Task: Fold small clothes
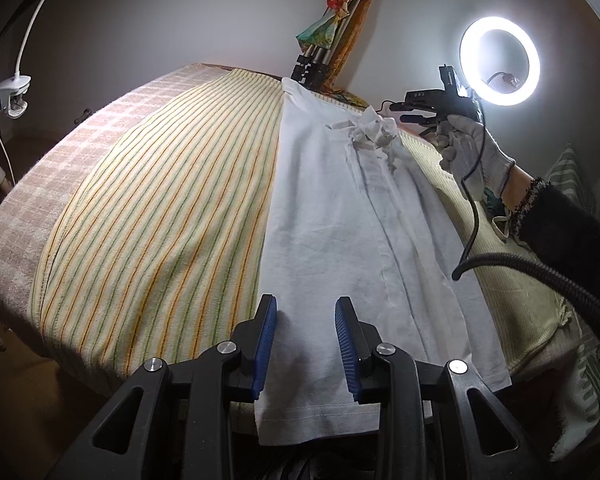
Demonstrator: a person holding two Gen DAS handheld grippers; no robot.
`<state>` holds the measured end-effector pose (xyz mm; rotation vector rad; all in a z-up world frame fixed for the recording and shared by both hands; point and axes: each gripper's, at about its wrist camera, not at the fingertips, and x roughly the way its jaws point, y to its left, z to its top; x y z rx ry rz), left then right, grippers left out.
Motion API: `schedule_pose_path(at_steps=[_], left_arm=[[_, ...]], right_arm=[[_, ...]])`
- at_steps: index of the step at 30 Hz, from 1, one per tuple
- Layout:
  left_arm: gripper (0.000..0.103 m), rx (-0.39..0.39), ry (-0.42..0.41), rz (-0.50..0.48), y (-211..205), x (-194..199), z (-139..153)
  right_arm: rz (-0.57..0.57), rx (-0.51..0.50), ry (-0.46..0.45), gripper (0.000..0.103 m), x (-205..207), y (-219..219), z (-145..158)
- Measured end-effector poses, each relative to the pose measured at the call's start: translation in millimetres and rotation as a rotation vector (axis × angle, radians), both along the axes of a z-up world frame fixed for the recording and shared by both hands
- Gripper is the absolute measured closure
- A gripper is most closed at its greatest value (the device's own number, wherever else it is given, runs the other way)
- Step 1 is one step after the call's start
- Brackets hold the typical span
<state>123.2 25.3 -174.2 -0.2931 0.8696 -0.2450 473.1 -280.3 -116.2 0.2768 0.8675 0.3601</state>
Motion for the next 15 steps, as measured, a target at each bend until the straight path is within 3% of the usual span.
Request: schedule_pose_path(at_steps=[3,9,12,13,15], left_arm=[[0.074,-0.003,-0.01,-0.003,1.1,-1.7,2.9],[0.074,-0.01,-0.029,0.003,8.3,-10.1,9.1],[0.074,-0.021,-0.031,0.014,14.7,-12.3,9.0],[0.074,-0.026,-0.033,0.018,16.9,-13.0,9.1],[0.074,-0.033,-0.037,0.021,20.5,-14.5,10.0]], right_arm=[[0.079,0.097,0.056,0.066,-6.4,6.9,-7.2],[0.145,0.04,0.132,0.066,-12.9,27.1,-18.3],[0.164,-0.038,0.169,0.066,-14.8,38.7,-23.9],[0.164,-0.038,0.174,0.072,-15.6,41.5,-24.4],[0.168,-0.004,0.176,0.097,-17.7,42.6,-20.3]])
